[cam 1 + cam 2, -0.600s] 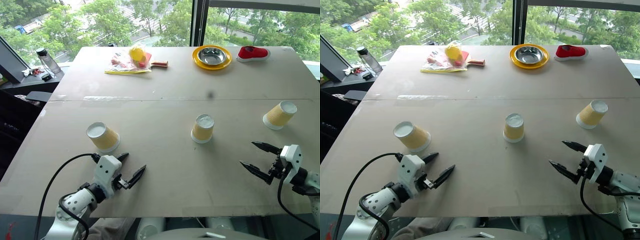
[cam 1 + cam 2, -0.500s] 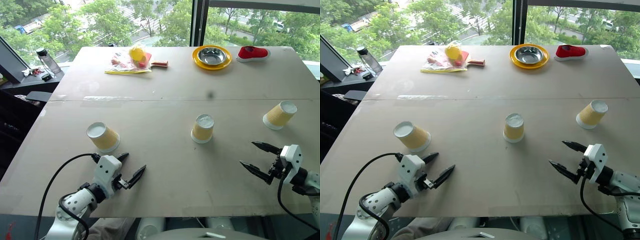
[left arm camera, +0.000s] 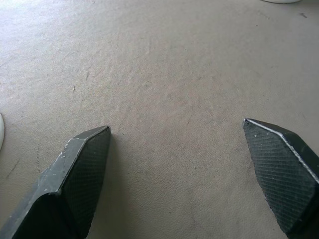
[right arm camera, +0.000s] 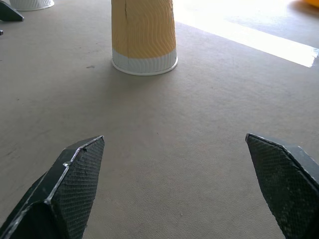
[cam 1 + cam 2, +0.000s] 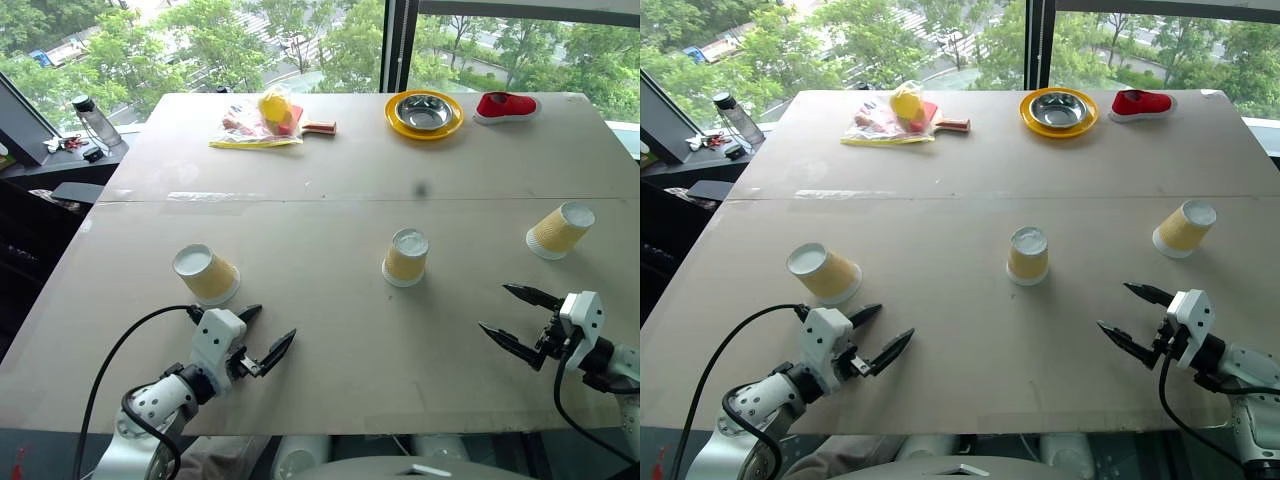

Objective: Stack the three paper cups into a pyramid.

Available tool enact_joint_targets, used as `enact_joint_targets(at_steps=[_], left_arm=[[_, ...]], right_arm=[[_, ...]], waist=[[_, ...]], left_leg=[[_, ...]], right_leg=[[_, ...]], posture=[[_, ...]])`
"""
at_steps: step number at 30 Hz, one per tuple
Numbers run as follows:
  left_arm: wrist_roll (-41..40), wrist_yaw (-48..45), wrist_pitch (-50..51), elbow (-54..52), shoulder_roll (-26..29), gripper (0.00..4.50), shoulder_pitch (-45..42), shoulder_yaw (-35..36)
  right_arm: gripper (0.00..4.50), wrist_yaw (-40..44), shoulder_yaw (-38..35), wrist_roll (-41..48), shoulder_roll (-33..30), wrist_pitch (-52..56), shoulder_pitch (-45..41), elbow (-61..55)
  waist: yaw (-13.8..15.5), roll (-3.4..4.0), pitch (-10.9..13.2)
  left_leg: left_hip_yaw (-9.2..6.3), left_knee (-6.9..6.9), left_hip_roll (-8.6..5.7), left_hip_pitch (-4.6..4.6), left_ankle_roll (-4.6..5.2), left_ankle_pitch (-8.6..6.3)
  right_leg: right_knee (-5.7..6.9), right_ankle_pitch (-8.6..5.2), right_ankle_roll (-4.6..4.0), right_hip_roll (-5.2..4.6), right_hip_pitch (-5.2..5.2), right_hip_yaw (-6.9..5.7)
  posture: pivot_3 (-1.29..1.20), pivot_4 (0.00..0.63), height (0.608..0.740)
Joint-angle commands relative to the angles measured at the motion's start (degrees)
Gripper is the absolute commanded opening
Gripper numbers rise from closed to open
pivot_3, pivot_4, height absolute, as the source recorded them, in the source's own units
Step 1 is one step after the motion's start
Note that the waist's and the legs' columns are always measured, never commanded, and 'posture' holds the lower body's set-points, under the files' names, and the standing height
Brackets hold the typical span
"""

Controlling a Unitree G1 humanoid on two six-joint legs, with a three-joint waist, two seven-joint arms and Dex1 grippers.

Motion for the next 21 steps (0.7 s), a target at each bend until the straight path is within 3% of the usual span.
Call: enact_joint_targets(at_steps=[1, 10, 21], left_arm=[[-0.4, -0.5, 0.3, -1.3, 0.1, 4.37, 0.5, -0.7], [-1.3, -1.4, -0.1, -2.1, 0.6, 4.37, -0.3, -0.2], [-17.6, -11.3, 11.0, -12.4, 9.3, 4.37, -10.0, 2.4]], right_arm=[[4.50, 0.4, -0.3, 0.4, 0.0, -1.0, -0.5, -0.4], [4.50, 0.2, 1.0, 0.3, 0.6, -0.4, -2.2, -1.4], [4.50, -13.8, 11.6, -2.7, 8.4, 13.0, -14.7, -11.8]], waist=[[0.0, 0.00, 0.0], [0.0, -0.01, 0.0], [-0.2, -0.20, 0.2]], left_leg=[[0.00, 0.00, 0.00, 0.00, 0.00, 0.00], [-0.01, -0.02, 0.00, 0.00, 0.00, 0.00], [-0.04, -0.08, -0.02, -0.07, -0.01, 0.00]], right_leg=[[0.00, 0.00, 0.00, 0.00, 0.00, 0.00], [-0.01, 0.00, 0.00, 0.00, 0.00, -0.01], [-0.05, 0.00, 0.01, -0.02, -0.09, -0.04]], posture=[[0.00, 0.150, 0.740], [0.00, 0.150, 0.740], [0.00, 0.150, 0.740]])
